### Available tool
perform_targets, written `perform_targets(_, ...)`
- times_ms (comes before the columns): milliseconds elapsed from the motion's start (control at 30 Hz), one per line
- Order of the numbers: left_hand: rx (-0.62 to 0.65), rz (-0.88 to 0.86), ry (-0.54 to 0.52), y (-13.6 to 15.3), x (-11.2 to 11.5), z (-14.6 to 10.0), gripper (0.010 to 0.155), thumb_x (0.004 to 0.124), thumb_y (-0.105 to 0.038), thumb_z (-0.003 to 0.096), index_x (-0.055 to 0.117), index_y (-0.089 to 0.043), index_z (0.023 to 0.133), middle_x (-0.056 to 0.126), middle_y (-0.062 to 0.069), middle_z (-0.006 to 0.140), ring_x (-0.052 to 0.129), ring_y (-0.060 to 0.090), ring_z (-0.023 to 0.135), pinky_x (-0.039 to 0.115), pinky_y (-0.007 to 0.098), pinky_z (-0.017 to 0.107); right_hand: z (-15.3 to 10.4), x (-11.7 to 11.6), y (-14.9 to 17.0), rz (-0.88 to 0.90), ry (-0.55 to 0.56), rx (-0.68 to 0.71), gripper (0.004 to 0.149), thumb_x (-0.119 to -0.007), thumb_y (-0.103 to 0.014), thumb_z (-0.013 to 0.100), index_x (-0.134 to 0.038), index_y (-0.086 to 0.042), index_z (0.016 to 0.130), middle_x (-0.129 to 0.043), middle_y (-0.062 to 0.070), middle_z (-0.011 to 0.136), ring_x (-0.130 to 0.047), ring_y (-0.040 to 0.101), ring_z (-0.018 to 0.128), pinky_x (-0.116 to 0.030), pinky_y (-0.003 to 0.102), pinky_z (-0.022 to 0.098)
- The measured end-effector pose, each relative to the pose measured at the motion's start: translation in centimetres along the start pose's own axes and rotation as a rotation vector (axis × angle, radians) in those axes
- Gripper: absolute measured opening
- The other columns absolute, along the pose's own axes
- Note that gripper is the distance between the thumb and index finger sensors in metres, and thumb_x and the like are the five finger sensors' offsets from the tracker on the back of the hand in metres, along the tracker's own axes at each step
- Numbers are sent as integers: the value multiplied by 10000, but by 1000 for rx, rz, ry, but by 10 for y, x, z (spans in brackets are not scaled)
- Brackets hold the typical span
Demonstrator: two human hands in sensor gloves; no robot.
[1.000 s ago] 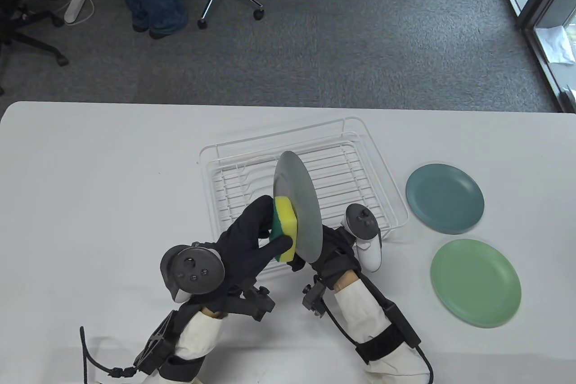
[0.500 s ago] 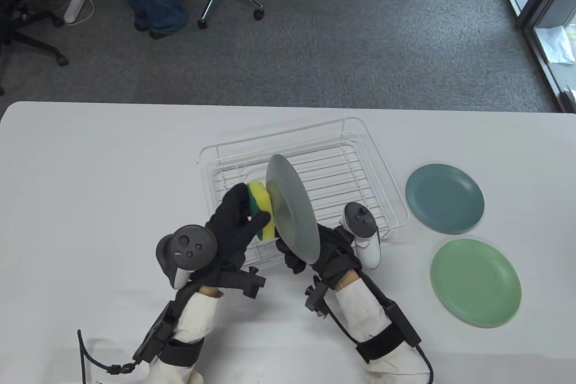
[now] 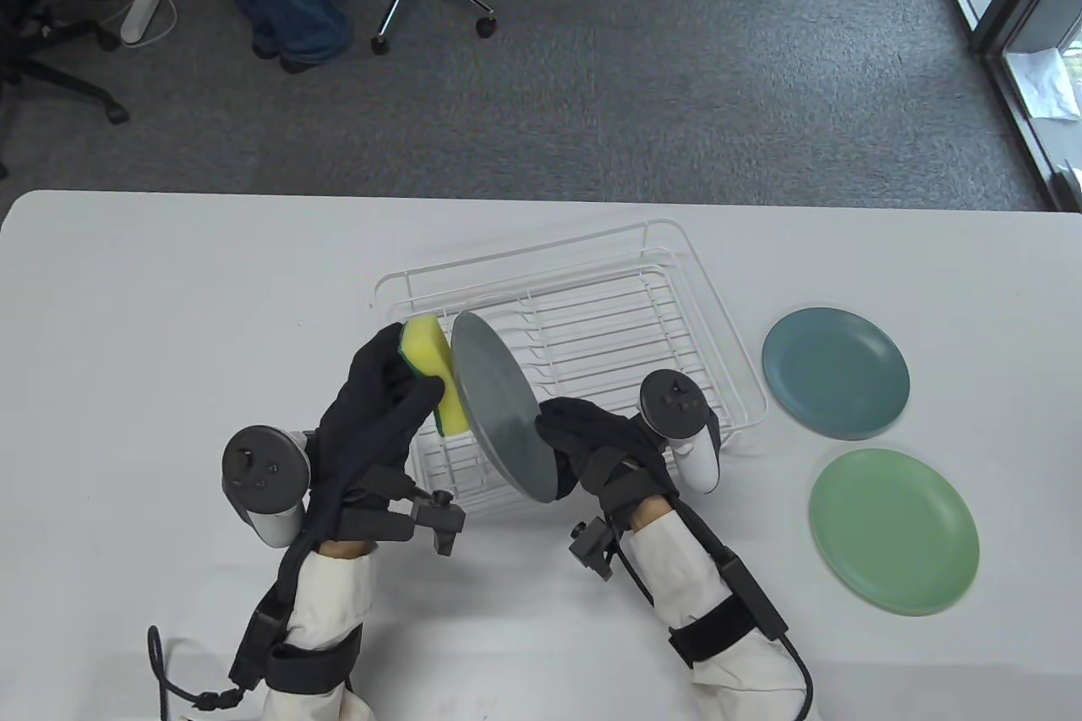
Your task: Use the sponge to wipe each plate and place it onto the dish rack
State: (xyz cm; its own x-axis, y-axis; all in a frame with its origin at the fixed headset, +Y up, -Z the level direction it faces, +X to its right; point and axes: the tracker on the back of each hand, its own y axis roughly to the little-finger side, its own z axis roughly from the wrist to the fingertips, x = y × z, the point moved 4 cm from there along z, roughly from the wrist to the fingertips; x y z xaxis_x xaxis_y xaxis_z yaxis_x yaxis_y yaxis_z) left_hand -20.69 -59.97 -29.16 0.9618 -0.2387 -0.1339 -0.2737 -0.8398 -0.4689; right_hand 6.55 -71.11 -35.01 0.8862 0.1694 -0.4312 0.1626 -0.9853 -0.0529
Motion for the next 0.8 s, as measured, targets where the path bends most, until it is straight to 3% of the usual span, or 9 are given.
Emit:
perform_targets(100, -16, 24, -46, 6, -11, 1, 753, 801, -435, 514, 609, 30, 1074, 852, 240, 957, 959, 396, 757, 879, 417, 528, 7, 26, -15, -23, 59, 78, 472, -641, -162, 605, -586, 178, 930, -846, 252, 687, -977, 240, 484, -920, 273, 353)
perform_targets(200, -54, 74, -107, 20, -27, 3, 754, 800, -435, 515, 605, 30, 1075, 848, 240, 960, 957, 396, 758, 878, 417, 529, 5, 48, -49, -265, 200, 142, 475, -670, -161, 592, -590, 157, 936, -850, 259, 708, -996, 260, 505, -942, 287, 366)
perform_targets(333, -130, 96, -160, 44, -43, 2, 754, 796, -439, 517, 602, 29, 1075, 845, 238, 961, 956, 393, 760, 876, 417, 531, 3, 58, -87, -589, 364, 218, 467, -676, -162, 587, -587, 103, 961, -835, 257, 748, -982, 296, 552, -937, 334, 401)
perform_targets(467, -196, 91, -187, 62, -53, 0, 755, 797, -436, 517, 601, 33, 1075, 845, 243, 960, 953, 398, 759, 875, 419, 530, 6, 50, -116, -1014, 492, 276, 453, -690, -180, 576, -608, 25, 972, -841, 224, 781, -985, 305, 584, -945, 346, 423)
perform_targets(567, -200, 96, -189, 63, -55, 0, 755, 795, -437, 518, 601, 33, 1075, 845, 243, 960, 952, 396, 761, 875, 418, 531, 11, 38, -121, -1202, 528, 307, 444, -710, -190, 561, -638, -14, 963, -862, 201, 787, -1002, 301, 590, -958, 344, 424)
perform_targets(800, -181, 96, -153, 58, -45, 1, 755, 795, -437, 517, 602, 34, 1074, 844, 243, 961, 954, 398, 759, 876, 418, 530, 22, 10, -110, -1444, 578, 379, 433, -731, -205, 548, -657, -81, 957, -878, 160, 811, -1018, 287, 629, -967, 340, 452)
